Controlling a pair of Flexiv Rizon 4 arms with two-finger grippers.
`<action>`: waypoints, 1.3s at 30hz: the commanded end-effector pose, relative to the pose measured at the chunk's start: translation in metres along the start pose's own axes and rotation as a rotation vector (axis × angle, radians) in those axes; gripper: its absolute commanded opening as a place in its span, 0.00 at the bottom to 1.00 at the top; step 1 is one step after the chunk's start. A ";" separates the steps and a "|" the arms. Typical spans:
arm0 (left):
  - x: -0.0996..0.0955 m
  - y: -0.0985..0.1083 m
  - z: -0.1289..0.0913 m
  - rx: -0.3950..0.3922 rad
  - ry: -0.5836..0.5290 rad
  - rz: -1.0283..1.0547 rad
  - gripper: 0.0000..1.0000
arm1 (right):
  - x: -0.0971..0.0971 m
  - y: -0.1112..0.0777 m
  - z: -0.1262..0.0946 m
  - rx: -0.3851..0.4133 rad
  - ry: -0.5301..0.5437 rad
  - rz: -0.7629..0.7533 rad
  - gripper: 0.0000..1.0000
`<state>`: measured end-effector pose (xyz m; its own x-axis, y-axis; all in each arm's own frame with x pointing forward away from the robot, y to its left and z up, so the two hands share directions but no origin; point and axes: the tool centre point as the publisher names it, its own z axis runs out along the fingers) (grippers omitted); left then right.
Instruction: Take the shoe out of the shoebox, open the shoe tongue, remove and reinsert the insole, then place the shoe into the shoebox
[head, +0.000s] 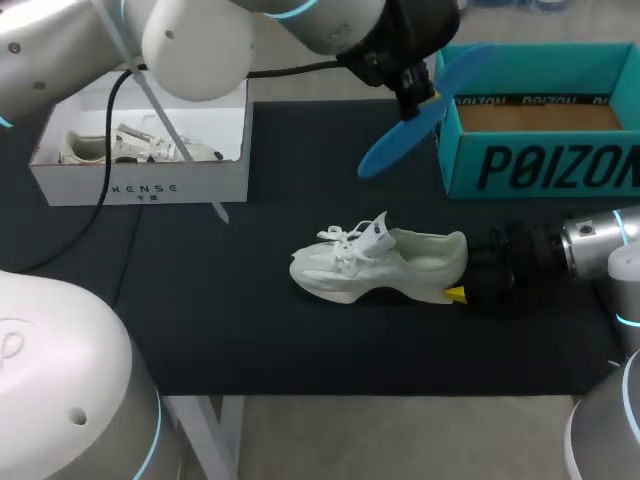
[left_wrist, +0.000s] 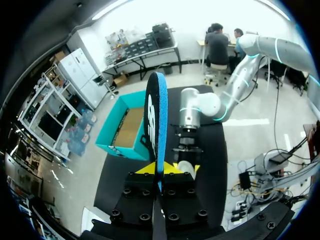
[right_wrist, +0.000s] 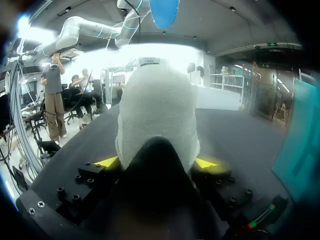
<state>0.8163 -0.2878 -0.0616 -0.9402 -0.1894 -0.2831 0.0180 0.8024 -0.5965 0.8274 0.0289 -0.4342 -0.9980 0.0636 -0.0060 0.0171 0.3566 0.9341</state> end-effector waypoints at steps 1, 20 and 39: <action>0.000 0.000 0.000 0.000 0.002 0.002 0.00 | -0.001 -0.005 0.004 0.002 -0.001 0.001 0.00; -0.077 0.060 -0.039 0.290 0.557 -0.064 0.00 | -0.001 -0.005 0.004 0.002 -0.001 0.001 0.00; -0.121 0.046 -0.048 0.468 0.944 -0.158 0.00 | -0.001 -0.005 0.004 0.002 -0.001 0.001 0.00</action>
<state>0.9046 -0.1922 -0.0208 -0.9429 0.2119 0.2570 -0.1376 0.4549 -0.8798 0.8274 0.0289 -0.4341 -0.9980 0.0636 -0.0060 0.0171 0.3566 0.9341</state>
